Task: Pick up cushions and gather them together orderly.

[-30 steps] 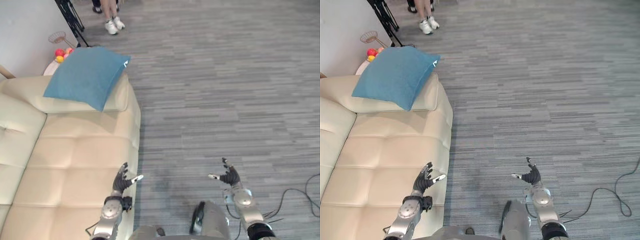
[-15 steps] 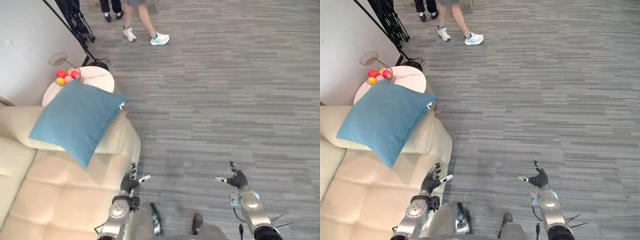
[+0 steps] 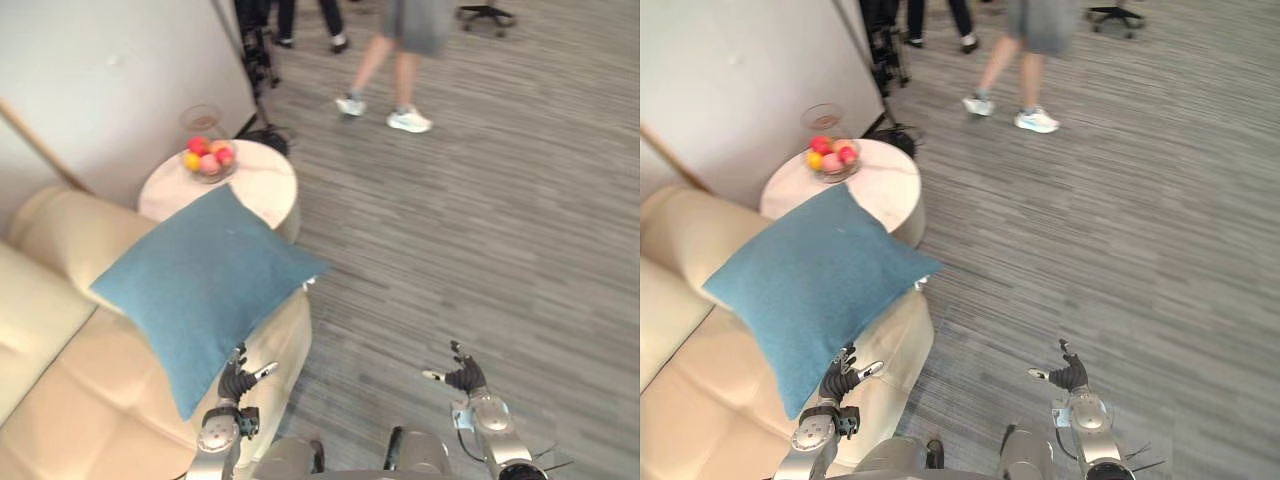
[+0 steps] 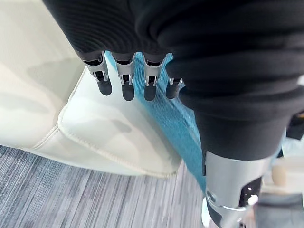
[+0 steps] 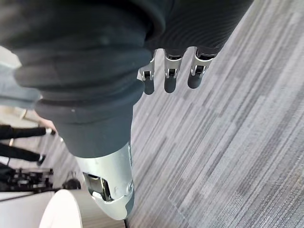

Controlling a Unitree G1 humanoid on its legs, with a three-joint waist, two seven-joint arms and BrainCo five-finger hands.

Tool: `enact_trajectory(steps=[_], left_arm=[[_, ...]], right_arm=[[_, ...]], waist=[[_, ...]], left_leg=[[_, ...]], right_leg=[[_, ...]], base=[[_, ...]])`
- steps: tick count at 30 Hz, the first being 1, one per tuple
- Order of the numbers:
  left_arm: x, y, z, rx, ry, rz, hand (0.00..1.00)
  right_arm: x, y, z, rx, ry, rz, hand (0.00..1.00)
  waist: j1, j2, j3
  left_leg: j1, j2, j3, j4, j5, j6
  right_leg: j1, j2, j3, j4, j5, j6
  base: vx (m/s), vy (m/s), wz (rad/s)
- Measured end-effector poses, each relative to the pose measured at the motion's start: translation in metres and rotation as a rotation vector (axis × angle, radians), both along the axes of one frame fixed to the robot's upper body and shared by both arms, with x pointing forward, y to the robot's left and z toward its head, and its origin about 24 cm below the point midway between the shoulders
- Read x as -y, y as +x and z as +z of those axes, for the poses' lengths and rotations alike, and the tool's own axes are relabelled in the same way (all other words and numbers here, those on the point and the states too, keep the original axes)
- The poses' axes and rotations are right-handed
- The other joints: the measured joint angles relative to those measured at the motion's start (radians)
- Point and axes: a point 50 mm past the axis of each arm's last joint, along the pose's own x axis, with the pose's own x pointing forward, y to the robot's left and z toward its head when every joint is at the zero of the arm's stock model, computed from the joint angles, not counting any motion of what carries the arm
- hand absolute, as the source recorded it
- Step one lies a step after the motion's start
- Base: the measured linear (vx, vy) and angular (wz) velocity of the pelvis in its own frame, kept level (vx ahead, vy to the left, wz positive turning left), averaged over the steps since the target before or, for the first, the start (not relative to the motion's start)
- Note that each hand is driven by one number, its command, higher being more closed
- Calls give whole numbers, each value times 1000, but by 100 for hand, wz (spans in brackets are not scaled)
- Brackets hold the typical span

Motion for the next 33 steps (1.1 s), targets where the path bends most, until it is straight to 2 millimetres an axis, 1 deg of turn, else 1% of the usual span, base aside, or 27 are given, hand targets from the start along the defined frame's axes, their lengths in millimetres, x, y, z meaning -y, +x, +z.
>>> enact_trajectory(steps=[1,2,3,4,5,6,7,8,9,10,11,12,13,16,17,18,19,20,22,23,24,26,27,29,30,31,33], left_arm=[[0,0,-1,-3,-1,-1,0],[2,3,0,0,-1,-5,0],[11,2,-4,-14,-30,0,0],[13,0,-5,-14,-37,-2,0],[14,-2,-6,-17,-43,1,0],[14,-2,-6,-17,-45,1,0],[14,-1,-5,-14,-46,-1,0],[14,-2,-5,-13,-48,-1,0],[14,-2,-5,-13,-51,0,0],[16,-1,-5,-11,-53,-7,0],[16,-1,-4,-5,-52,-11,0],[14,-1,-3,-4,-47,-12,0],[2,-6,-4,-18,-8,-14,0],[-11,-16,-7,-51,25,-14,0],[-13,-19,-8,-59,30,-17,0],[-13,-20,-8,-60,27,-21,0],[-13,-19,-8,-60,28,-25,0],[-12,-20,-9,-64,28,-35,0],[-9,-20,-9,-69,35,-67,0],[-11,-19,-8,-67,48,-74,0],[-14,-19,-8,-67,59,-74,0],[-19,-18,-6,-63,72,-68,0],[-21,-17,-6,-62,79,-65,0],[-20,-15,-5,-57,76,-66,0],[-17,-13,-5,-49,68,-67,0],[-18,-12,-3,-40,67,-61,0],[-19,-11,-3,-38,68,-54,0]], right_arm=[[2,-4,-1,-8,-1,-9,0],[4,-17,-7,-42,2,-36,0],[8,-21,-8,-60,-3,-47,0],[7,-21,-8,-57,-1,-49,0],[8,-17,-3,-26,0,-52,0],[8,-13,1,2,2,-55,0],[9,-11,3,23,12,-68,0],[10,-11,4,28,13,-74,0],[10,-12,4,28,15,-79,0],[14,-12,5,35,14,-102,0],[17,-11,7,44,5,-103,0],[18,-9,8,49,0,-101,0],[7,-1,7,60,32,-86,0],[-5,0,1,49,72,-90,0],[-5,-2,0,39,74,-93,0],[-3,-2,0,40,68,-98,0],[-2,-3,0,37,66,-99,0],[-3,-3,-1,33,68,-99,0],[-3,-4,-1,30,69,-99,0],[-4,-6,-2,25,71,-99,0],[-4,-7,-2,22,71,-101,0],[-2,-6,-2,24,67,-102,0],[0,-8,-2,23,62,-111,0],[8,-16,-3,11,53,-144,0],[14,-19,-2,10,46,-168,0],[19,-17,1,28,44,-189,0],[23,-13,4,43,33,-186,0]], waist=[[-3,-1,0],[-8,-23,0],[3,2,1],[13,19,-12],[11,19,-13],[9,19,-11],[11,25,-15],[10,17,-10],[10,16,-10],[9,18,-11],[11,23,-15],[13,23,-17],[16,4,-22],[13,-14,-27],[12,-20,-30],[9,-24,-28],[9,-30,-23],[8,-35,-22],[1,-41,-21],[-19,-49,-18],[-30,-47,-17],[-38,-59,-25],[-46,-65,-28],[-50,-73,-37],[-47,-62,-43],[-42,-43,-42],[-44,-22,-41]], left_leg=[[-1,-4,-16,9,-6,-24],[2,-19,-52,54,-45,-107],[-18,16,-77,83,-67,-146],[-25,30,-73,83,-58,-162],[-36,54,-56,77,-35,-201],[-44,80,-17,66,-18,-229],[-57,116,70,53,6,-261],[-64,151,170,40,12,-257],[-62,176,259,29,17,-241],[-59,223,423,6,37,-201],[-60,250,556,-16,69,-161],[-58,250,601,-18,72,-155],[-71,237,649,-39,84,-136],[-73,214,634,-46,87,-132],[-69,195,634,-41,84,-127],[-60,178,639,-36,56,-106],[-59,172,640,-26,40,-102],[-55,160,637,-3,3,-104],[-49,153,620,23,-21,-94],[-34,146,589,26,-25,-89],[-34,145,569,26,-24,-89],[-41,147,548,26,-22,-92],[-39,146,531,27,-14,-105],[-41,148,505,53,-21,-122],[-39,158,503,54,-24,-127],[-41,168,502,53,-24,-133],[-40,177,501,44,-20,-141]], right_leg=[[4,4,32,-37,14,5],[36,-12,94,-155,171,9],[47,-8,18,-104,170,-25],[50,-8,-11,-97,160,-38],[70,-20,-80,-95,134,-57],[87,-27,-138,-98,131,-62],[123,-39,-204,-119,130,-65],[160,-49,-252,-140,126,-73],[186,-57,-285,-156,121,-81],[226,-71,-342,-181,118,-85],[243,-80,-378,-197,116,-81],[243,-88,-389,-201,115,-79],[245,-103,-396,-232,121,-69],[250,-112,-402,-232,123,-58],[241,-138,-402,-192,100,-43],[225,-167,-398,-125,64,-31],[218,-183,-396,-87,48,-26],[199,-213,-380,-4,23,-16],[161,-232,-339,116,31,-21],[133,-238,-308,192,51,-33],[110,-226,-278,206,17,-23],[82,-193,-240,142,-2,-22],[77,-162,-217,77,0,-22],[92,-137,-203,28,33,-42],[93,-129,-207,27,26,-48],[92,-116,-207,28,19,-56],[90,-105,-209,30,15,-61]], base=[[461,-348,235],[428,-392,206],[400,-401,197],[249,-333,149],[169,-262,133],[197,-348,177],[125,-261,168],[110,-227,154],[61,-110,149],[62,-67,146],[52,3,127],[13,90,96],[-12,123,50],[-13,64,24],[-10,80,23],[-36,105,22],[-87,90,13],[-88,59,9],[-23,49,24],[68,38,52],[80,10,50],[75,-74,38],[85,-110,40],[136,-152,45],[194,-167,19],[157,-110,-9],[104,-89,-7]])
